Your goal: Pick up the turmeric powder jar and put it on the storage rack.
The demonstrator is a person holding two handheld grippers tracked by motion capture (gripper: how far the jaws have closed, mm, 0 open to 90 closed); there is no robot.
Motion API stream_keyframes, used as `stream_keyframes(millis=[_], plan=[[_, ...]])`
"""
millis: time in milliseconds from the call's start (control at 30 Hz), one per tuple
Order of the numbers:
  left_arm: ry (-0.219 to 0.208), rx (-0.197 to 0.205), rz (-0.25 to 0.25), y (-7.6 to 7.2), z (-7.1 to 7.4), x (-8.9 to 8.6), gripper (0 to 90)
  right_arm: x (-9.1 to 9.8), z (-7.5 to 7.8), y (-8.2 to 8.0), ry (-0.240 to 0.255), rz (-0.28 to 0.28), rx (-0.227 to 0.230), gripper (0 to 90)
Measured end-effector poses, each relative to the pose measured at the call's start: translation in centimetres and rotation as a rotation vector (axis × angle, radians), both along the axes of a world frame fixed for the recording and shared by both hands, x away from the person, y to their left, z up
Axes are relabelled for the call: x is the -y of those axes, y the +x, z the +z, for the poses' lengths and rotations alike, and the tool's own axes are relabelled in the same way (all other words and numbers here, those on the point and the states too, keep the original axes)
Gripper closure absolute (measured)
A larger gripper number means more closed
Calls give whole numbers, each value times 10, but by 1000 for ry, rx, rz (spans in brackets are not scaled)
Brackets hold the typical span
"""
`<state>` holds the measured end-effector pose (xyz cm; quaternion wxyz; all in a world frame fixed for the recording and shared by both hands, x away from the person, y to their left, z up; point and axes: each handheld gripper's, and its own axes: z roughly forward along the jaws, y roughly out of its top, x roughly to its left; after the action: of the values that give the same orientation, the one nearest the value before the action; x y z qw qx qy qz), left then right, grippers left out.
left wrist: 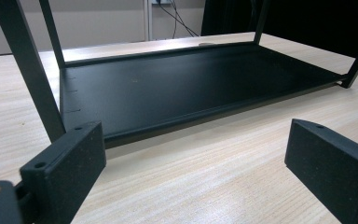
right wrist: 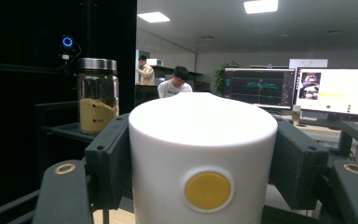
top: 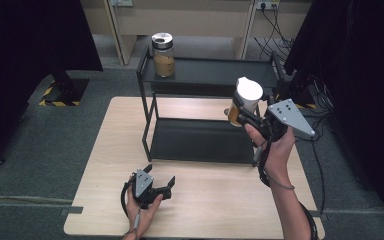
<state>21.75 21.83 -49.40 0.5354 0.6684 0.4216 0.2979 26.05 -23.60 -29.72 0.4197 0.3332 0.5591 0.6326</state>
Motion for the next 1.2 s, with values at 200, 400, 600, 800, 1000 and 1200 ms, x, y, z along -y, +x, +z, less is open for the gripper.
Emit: stream_keyframes(millis=[200, 400, 600, 800, 1000, 1200], plan=[[-2, 0, 0, 0, 0, 0, 42, -4, 8, 3, -1, -4, 4, 311], [-2, 1, 1, 0, 0, 0, 42, -7, 18, 7, 1, -9, 5, 311], [-5, 0, 2, 0, 0, -1, 42, -10, 29, 11, 7, -19, 9, 311], [-9, -1, 2, 0, -1, -1, 42, -11, 40, 14, 5, -32, 20, 311], [-10, 0, 1, 0, -1, -1, 42, -11, 55, 19, 2, -49, 24, 311], [-18, -3, 1, 0, -1, -2, 42, -13, 68, 26, 5, -61, 22, 311]])
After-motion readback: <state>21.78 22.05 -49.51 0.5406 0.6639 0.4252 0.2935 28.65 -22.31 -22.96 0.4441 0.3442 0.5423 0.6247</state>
